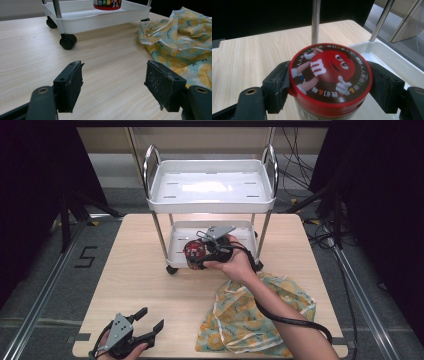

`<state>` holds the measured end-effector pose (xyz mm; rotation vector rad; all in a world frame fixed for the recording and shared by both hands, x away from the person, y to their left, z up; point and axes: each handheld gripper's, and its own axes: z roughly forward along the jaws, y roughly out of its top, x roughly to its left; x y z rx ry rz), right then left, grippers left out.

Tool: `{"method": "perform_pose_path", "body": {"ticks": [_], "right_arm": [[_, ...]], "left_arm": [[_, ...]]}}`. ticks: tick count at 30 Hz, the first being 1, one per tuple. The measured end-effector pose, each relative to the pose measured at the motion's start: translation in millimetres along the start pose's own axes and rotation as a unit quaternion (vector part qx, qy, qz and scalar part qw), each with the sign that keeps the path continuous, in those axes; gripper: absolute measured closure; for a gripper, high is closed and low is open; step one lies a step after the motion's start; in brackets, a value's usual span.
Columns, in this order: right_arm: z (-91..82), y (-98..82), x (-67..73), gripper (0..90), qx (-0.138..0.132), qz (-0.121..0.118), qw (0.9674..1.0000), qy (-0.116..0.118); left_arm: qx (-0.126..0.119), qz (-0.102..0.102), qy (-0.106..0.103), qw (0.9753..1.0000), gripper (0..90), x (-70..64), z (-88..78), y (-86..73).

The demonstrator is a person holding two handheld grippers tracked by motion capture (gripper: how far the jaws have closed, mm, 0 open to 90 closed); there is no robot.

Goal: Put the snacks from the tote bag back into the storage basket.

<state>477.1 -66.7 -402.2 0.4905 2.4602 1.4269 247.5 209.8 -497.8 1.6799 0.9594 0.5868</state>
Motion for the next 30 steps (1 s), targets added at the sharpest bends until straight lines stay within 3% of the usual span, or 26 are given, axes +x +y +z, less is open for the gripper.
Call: {"method": "perform_pose_path", "body": {"ticks": [7, 8, 9, 15, 30], "right_arm": [[3.7, 0.8, -1.9, 26.2, 0.006, 0.002, 1.0000, -0.002], [4.5, 1.0, -3.3, 26.1, 0.001, -0.009, 0.9999, -0.004], [5.3, 0.6, -2.4, 26.1, 0.003, 0.002, 1.0000, -0.002], [7.2, 2.0, -4.0, 26.2, 0.006, 0.010, 0.9999, -0.007], [14.5, 11.8, -9.3, 26.1, -0.001, 0.005, 0.9999, -0.010]], "left_arm": [[0.000, 0.000, -0.001, 1.0000, 29.2, 0.0, 0.0, 0.0], [0.000, 0.001, 0.000, 1.0000, 29.2, 0.0, -0.1, 0.0], [0.001, 0.001, 0.000, 1.0000, 29.2, 0.0, -0.2, 0.1], [0.001, -0.001, 0.001, 1.0000, 29.2, -0.6, -0.1, 0.0], [-0.001, -0.001, -0.002, 1.0000, 29.2, -0.7, 0.7, -0.4]]}}
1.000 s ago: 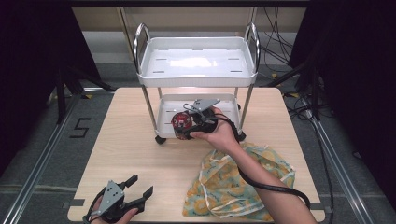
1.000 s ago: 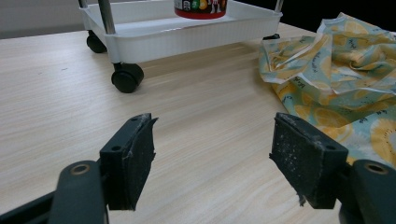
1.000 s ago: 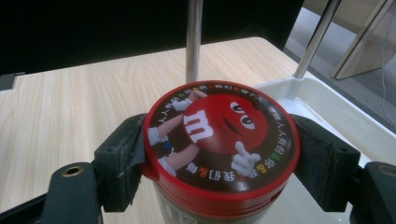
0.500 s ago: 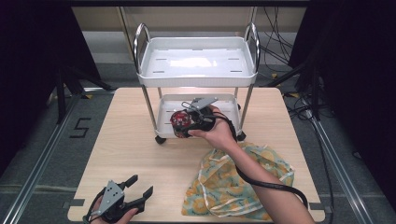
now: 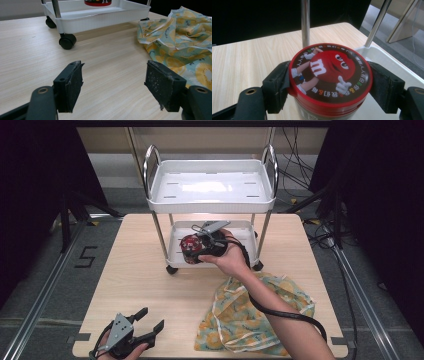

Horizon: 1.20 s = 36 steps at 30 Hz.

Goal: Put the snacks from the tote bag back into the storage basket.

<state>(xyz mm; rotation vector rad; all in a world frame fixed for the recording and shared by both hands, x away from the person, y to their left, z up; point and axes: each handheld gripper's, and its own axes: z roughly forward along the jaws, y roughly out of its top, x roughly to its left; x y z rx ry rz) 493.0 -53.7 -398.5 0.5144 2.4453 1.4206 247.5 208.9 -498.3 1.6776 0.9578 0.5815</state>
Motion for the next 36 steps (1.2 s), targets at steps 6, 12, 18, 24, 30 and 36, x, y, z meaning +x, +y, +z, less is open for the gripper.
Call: {"method": "perform_pose_path", "body": {"ticks": [6, 12, 18, 24, 30, 36], "right_arm": [[3.7, 1.9, -0.3, 26.2, 0.005, 0.005, 1.0000, -0.003], [9.3, 5.3, -1.5, 26.1, 0.003, 0.005, 1.0000, -0.002], [12.4, 6.1, -3.2, 26.2, 0.012, 0.009, 0.9999, -0.006], [17.6, 5.3, -3.8, 26.1, 0.009, 0.014, 0.9999, -0.005], [20.0, 5.0, -3.9, 26.1, 0.006, 0.012, 0.9999, 0.007], [22.9, 5.9, -3.0, 26.1, 0.006, 0.013, 0.9999, 0.007]], "left_arm": [[0.000, 0.000, 0.000, 1.0000, 29.2, 0.3, 0.1, 0.0], [0.000, 0.000, -0.001, 1.0000, 29.2, 0.2, -0.2, 0.0], [0.001, 0.000, -0.002, 1.0000, 29.2, 0.7, -0.2, 0.0], [0.002, 0.001, 0.002, 1.0000, 29.2, 0.4, -0.8, 0.2], [-0.001, 0.000, -0.001, 1.0000, 29.2, 0.4, -0.1, 0.1], [-0.001, -0.001, -0.001, 1.0000, 29.2, 0.6, 0.1, 0.1]]}}
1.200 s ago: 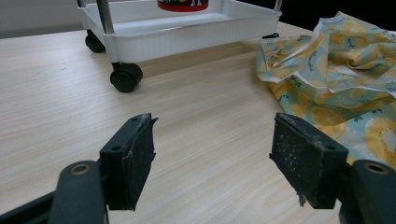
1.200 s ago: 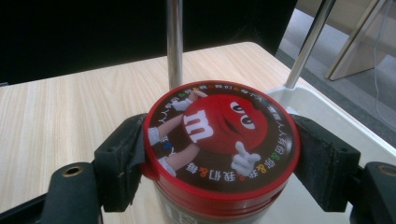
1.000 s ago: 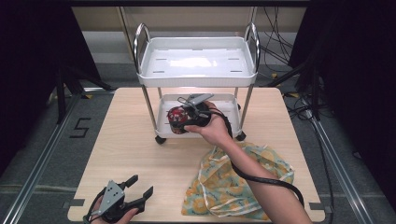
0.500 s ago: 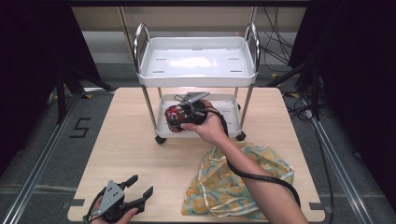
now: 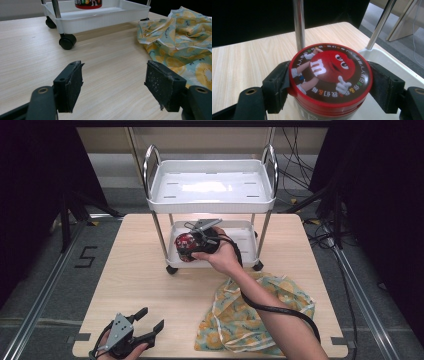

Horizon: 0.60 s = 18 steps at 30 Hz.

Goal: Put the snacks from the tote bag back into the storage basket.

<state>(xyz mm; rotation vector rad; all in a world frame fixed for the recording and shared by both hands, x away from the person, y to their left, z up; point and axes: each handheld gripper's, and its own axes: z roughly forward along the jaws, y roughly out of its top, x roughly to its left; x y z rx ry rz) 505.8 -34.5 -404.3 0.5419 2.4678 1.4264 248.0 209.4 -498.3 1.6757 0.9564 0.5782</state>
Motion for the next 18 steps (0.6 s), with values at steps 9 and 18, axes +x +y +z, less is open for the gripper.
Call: {"method": "perform_pose_path", "body": {"ticks": [9, 18], "right_arm": [[3.4, 2.0, 0.8, 26.1, -0.003, 0.002, 1.0000, -0.003], [7.2, 1.2, -0.9, 26.1, 0.004, 0.012, 0.9999, -0.004]], "left_arm": [[-0.001, 0.002, 0.001, 1.0000, 28.8, 0.1, 0.1, 0.1], [0.000, 0.004, 0.004, 1.0000, 28.7, 0.4, -0.5, 0.7]]}}
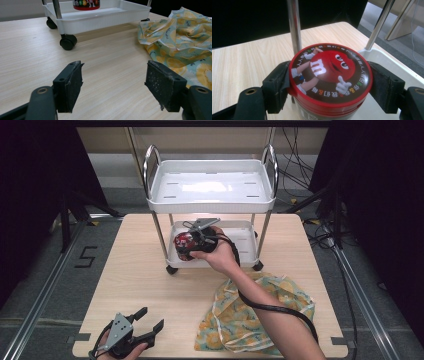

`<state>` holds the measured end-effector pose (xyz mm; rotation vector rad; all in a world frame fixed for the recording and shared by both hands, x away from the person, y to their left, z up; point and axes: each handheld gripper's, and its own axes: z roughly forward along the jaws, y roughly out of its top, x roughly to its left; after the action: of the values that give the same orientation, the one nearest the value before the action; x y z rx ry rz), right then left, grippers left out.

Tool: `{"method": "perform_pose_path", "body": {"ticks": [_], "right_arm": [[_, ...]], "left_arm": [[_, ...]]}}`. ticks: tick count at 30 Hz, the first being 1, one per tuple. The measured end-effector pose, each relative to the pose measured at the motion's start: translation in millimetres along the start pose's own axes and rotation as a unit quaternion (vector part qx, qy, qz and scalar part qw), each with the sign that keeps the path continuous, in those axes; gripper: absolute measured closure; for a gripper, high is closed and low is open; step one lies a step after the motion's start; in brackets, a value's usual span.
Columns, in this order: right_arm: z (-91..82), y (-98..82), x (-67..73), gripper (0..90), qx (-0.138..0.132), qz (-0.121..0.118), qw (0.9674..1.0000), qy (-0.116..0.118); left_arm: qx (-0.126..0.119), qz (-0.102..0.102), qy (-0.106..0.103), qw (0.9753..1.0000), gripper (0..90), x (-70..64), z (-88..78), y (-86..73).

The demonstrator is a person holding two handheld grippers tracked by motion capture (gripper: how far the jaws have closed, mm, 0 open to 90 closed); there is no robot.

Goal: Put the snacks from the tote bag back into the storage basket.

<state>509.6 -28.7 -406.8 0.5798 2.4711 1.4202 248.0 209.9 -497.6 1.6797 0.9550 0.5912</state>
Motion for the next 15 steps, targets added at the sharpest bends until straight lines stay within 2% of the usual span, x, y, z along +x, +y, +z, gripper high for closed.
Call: {"method": "perform_pose_path", "body": {"ticks": [3, 4, 8, 9, 10, 14, 15], "right_arm": [[0.3, -0.2, -0.6, 26.1, 0.004, 0.002, 1.0000, -0.004], [1.7, -0.6, -2.3, 26.1, 0.004, -0.008, 0.9998, -0.015], [4.3, -0.5, -2.7, 26.1, 0.005, -0.010, 0.9999, -0.012], [2.9, -0.3, -0.6, 26.1, 0.013, 0.007, 0.9997, -0.018], [5.0, 0.0, -1.2, 26.1, 0.005, 0.005, 1.0000, 0.000], [7.6, -0.4, -1.6, 26.1, 0.012, 0.005, 0.9999, -0.006], [9.5, -0.8, -1.8, 26.1, 0.007, 0.008, 0.9999, 0.000]], "left_arm": [[0.001, -0.001, 0.000, 1.0000, 28.8, 0.2, 0.0, -0.1], [0.001, -0.002, -0.001, 1.0000, 28.8, 0.2, 0.1, -0.2], [0.000, -0.003, 0.000, 1.0000, 28.7, -0.3, 0.2, -0.2], [0.001, -0.003, 0.000, 1.0000, 28.7, -0.4, 0.0, -0.2], [0.004, 0.000, 0.001, 1.0000, 28.7, 0.0, -0.5, 0.2], [0.001, -0.005, 0.000, 1.0000, 28.7, 0.0, -0.2, -0.3], [0.001, -0.005, 0.000, 1.0000, 28.7, 0.0, -0.3, -0.3]]}}
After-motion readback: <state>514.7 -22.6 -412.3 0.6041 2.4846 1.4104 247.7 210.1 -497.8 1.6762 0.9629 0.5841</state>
